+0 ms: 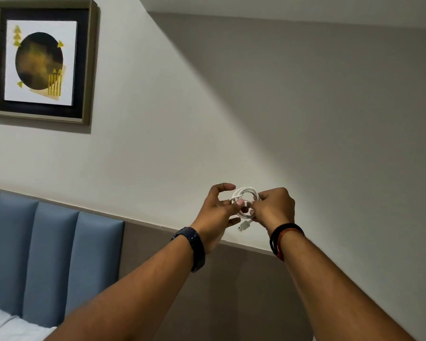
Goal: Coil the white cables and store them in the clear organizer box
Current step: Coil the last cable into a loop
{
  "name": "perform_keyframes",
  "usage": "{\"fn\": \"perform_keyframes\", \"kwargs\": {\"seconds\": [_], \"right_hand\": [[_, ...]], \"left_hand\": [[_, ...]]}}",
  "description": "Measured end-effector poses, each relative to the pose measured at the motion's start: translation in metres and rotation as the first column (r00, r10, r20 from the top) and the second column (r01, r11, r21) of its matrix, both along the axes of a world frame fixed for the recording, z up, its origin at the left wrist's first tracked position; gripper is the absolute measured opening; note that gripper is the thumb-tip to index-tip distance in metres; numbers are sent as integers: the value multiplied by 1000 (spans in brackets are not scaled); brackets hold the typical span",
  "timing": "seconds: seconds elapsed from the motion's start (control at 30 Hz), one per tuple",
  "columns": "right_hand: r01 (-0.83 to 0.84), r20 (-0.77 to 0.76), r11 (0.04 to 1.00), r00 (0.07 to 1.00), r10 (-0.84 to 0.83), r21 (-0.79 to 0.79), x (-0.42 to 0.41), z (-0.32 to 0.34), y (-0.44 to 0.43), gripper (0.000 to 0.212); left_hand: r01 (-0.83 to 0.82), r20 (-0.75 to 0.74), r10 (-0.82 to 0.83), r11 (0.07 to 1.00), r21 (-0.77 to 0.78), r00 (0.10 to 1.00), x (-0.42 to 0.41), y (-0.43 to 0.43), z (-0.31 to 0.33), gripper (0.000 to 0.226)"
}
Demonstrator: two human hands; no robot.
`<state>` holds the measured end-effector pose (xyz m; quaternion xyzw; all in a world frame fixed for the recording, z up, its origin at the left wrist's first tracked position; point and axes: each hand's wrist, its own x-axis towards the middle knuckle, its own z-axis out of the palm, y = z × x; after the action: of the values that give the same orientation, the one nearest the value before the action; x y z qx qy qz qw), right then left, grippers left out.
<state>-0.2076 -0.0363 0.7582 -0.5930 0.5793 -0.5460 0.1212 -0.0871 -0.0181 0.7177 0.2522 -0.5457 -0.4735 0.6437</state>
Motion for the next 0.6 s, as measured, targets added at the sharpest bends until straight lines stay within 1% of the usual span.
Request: {"fn": "perform_keyframes", "kwargs": {"seconds": [0.07, 0.1, 0.17, 0.27, 0.33, 0.43, 0.53, 0.6], "right_hand": [[-1, -16, 1000, 1000, 0, -12, 1, 1, 1, 14], [-4, -26, 1000, 1000, 4, -14, 2, 1, 2, 13], [-16, -45, 1000, 999, 15, -17, 4, 1, 4, 13], [-36, -60, 999, 998, 35, -15, 7, -2, 4, 12], [-49, -55, 999, 997, 48, -18, 7, -4, 3, 13], [-47, -45, 999, 998, 46, -19, 5, -5, 1, 17], [-57, -36, 998, 998, 57, -6, 5, -8, 0, 20], [-61, -38, 998, 997, 61, 2, 1, -11, 0, 31]], "left_hand": [[77, -56, -74, 995, 55, 996, 0, 0, 0, 24], [67, -42, -64, 995, 70, 997, 0, 0, 0, 25], [-39, 49, 35, 996, 76, 998, 0, -3, 0, 36], [-271, 162, 257, 960, 67, 953, 3, -8, -1, 35], [-413, 244, 399, 911, 8, 884, 6, -11, -4, 33], [-588, 387, 576, 803, -101, 720, 13, -14, -5, 30], [-632, 483, 644, 744, -215, 594, 17, -14, -4, 24], [-596, 544, 646, 746, -299, 536, 23, -14, -3, 16]]}}
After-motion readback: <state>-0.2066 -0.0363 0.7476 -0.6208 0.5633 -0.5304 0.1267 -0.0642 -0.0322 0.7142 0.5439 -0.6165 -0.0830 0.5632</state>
